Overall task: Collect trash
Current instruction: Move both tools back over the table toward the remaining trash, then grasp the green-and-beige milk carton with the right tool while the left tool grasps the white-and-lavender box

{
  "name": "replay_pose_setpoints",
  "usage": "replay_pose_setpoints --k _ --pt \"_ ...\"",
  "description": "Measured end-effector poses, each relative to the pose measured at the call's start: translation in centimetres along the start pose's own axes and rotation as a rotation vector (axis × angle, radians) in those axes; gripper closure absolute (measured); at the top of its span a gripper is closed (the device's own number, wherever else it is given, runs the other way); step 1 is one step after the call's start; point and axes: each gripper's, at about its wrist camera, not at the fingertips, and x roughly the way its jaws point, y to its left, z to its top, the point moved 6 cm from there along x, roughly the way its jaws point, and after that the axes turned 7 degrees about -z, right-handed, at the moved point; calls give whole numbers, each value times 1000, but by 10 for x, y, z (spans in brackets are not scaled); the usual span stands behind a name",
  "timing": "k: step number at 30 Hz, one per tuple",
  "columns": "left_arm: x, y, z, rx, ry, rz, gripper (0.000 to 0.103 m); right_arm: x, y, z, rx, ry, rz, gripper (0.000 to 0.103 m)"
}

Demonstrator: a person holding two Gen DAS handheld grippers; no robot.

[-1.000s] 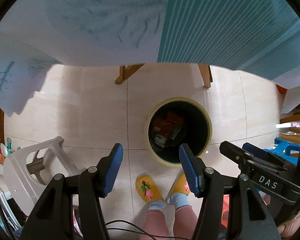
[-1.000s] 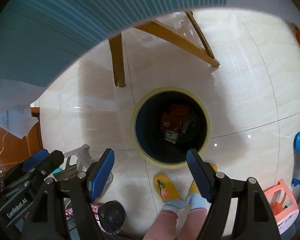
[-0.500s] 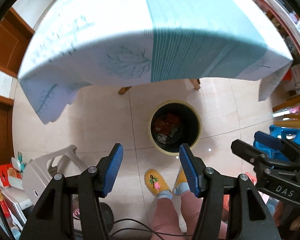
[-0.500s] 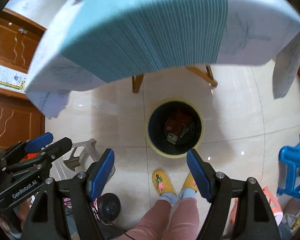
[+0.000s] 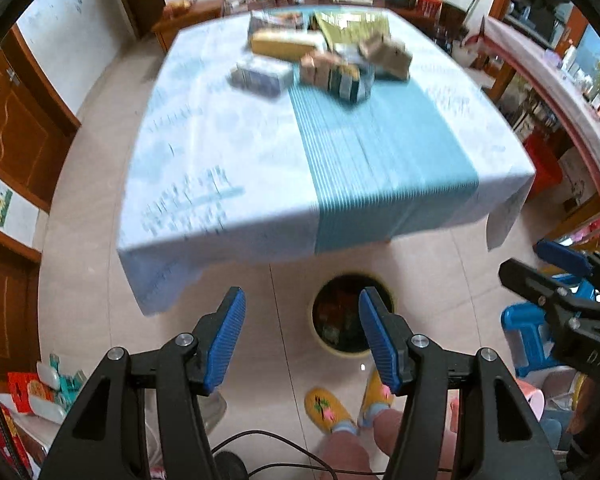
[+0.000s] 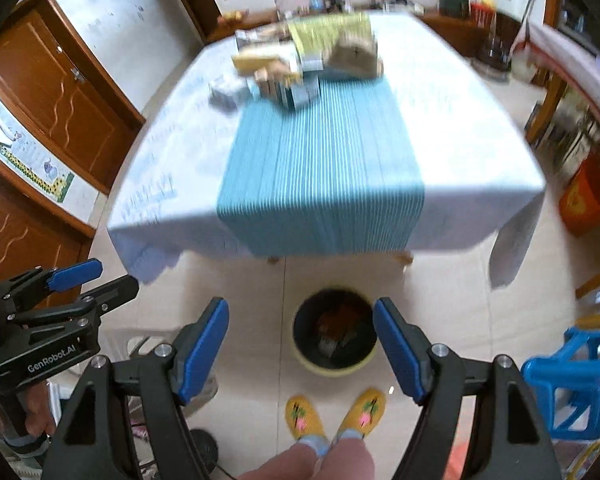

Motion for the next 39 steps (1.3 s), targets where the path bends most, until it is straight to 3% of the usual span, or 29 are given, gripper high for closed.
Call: replay_pose_setpoints --k 4,11,19,26,31,39 --pt "-19 5 19 10 -62 15 38 -22 5 29 -25 -71 -23 28" --pt "-33 20 52 15 -119 19 38 -45 18 79 -66 -174 -58 28" --pt "-18 47 99 -70 -132 18 37 -28 34 134 -162 -205 -63 28" --pt "26 71 129 -187 -73 65 37 44 38 197 -244 -134 -21 28" --pt "63 83 154 -317 -1 112 37 115 34 236 -317 -24 20 28" --pt "105 90 185 -493 64 164 37 196 56 248 -494 173 124 28"
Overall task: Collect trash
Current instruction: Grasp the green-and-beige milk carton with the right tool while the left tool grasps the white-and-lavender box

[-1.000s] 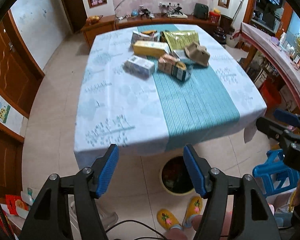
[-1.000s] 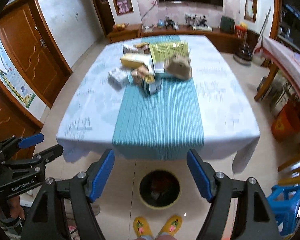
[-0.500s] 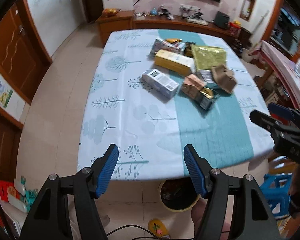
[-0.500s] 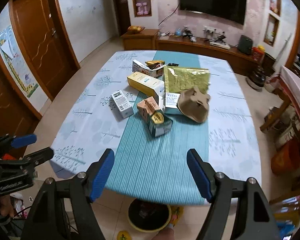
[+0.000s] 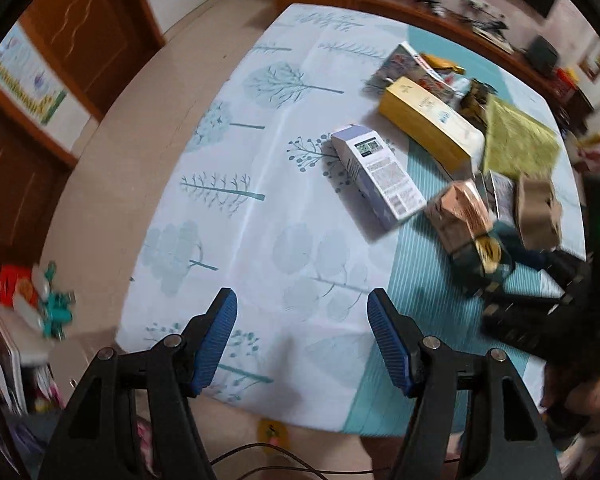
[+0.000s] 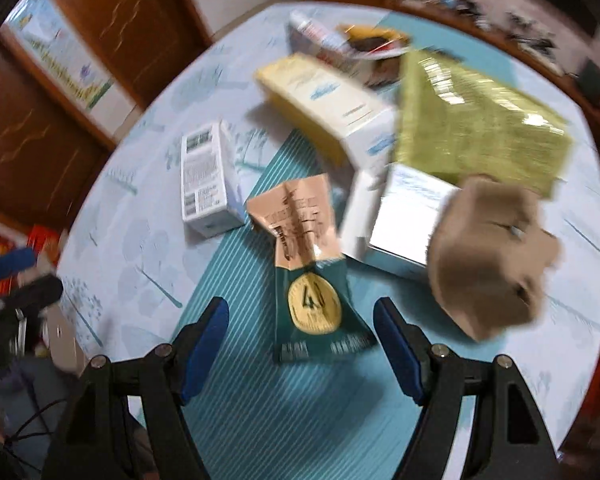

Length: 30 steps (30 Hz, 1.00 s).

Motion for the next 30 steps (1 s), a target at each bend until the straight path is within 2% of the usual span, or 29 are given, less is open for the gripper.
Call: replay_pose_setpoints --k 2,4,5,10,15,22,30 --pt "4 -4 5 -23 6 9 37 13 6 2 -65 35 8 29" --pt "10 -7 12 -48 10 24 37 22 10 3 -118 64 26 52" --pt "11 -8 16 -56 11 27 37 21 12 6 -146 44 29 54" --pt "17 -15 35 -100 7 39 37 18 11 13 -145 66 168 55" --pt "24 -20 56 -137 4 33 37 -11 0 31 -113 -3 266 55" --pt "48 -34 80 -158 31 16 37 -37 -33 60 -6 -93 295 55" --pt "96 -48 92 -181 118 5 37 -37 -60 59 47 -94 301 55"
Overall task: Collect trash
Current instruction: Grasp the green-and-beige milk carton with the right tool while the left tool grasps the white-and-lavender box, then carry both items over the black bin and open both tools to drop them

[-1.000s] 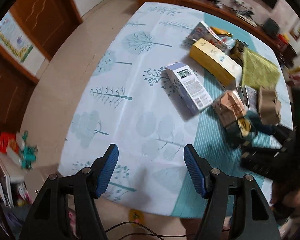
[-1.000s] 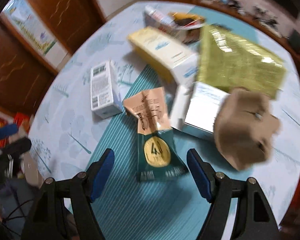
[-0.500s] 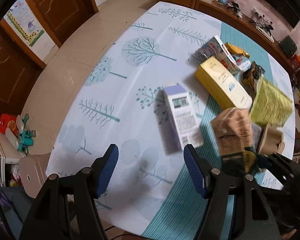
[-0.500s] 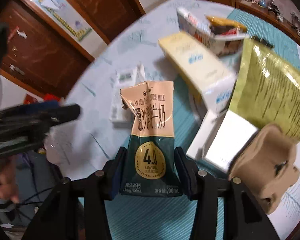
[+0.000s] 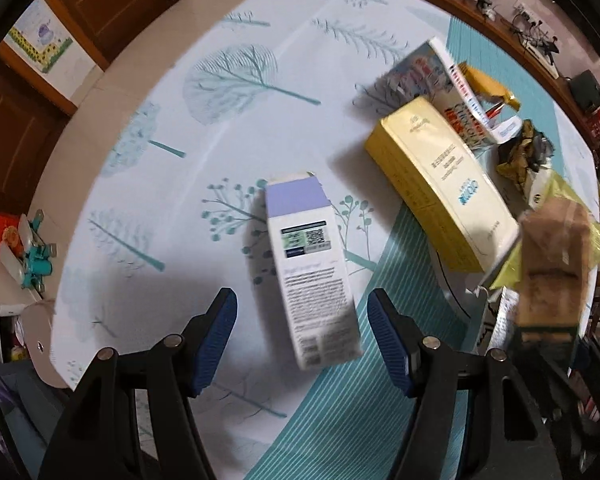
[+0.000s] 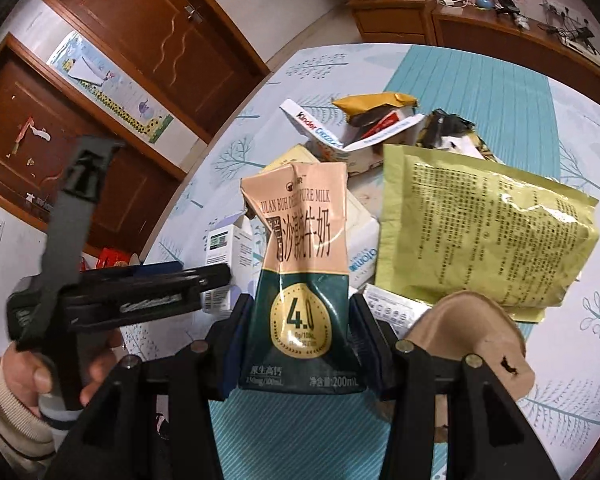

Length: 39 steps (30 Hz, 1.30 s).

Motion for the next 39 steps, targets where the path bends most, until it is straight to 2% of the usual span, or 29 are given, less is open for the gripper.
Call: replay_pose_setpoints --k 4,6,7,8,13,23,32,39 --pt "18 -5 3 -3 27 -5 37 2 -3 -4 8 7 0 55" --pt "22 -7 2 0 30 -16 48 0 -5 -8 8 10 -1 55" --pt "24 -9 1 9 34 -21 62 0 -5 -10 8 11 -2 55" --pt "25 -10 0 15 40 -19 67 0 -7 -12 9 12 -1 55" --pt "20 -10 -5 35 9 -20 68 -2 -7 -17 16 8 -6 55" --pt "-23 -3 -33 112 -59 -46 68 -3 1 -22 48 -20 -26 55" --pt "-76 10 -78 230 -110 -154 68 -25 26 -54 125 -74 -88 55" --pt "-126 38 -122 375 -136 -268 68 -55 72 -106 261 -157 -148 55"
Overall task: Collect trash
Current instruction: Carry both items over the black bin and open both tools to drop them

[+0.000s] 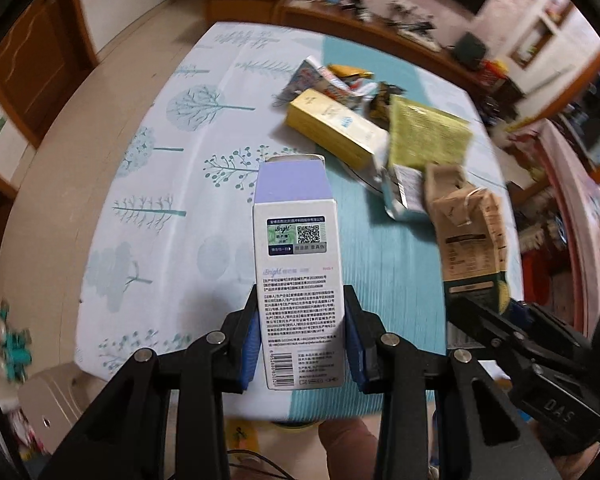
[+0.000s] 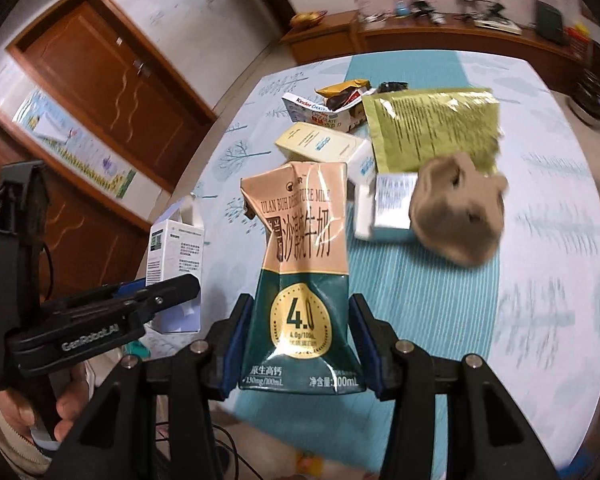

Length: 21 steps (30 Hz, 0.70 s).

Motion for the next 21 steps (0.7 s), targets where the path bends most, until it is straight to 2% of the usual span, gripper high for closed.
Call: replay_pose_setpoints --k 7,14,21 --pt "-56 17 -55 106 -31 -70 68 -40 42 -73 98 -56 -39 55" --pt "-67 24 -100 160 12 -105 68 -61 58 -133 184 -55 -77 55" --pt "-67 3 -142 215 54 -119 68 -80 55 -176 214 -28 -103 55"
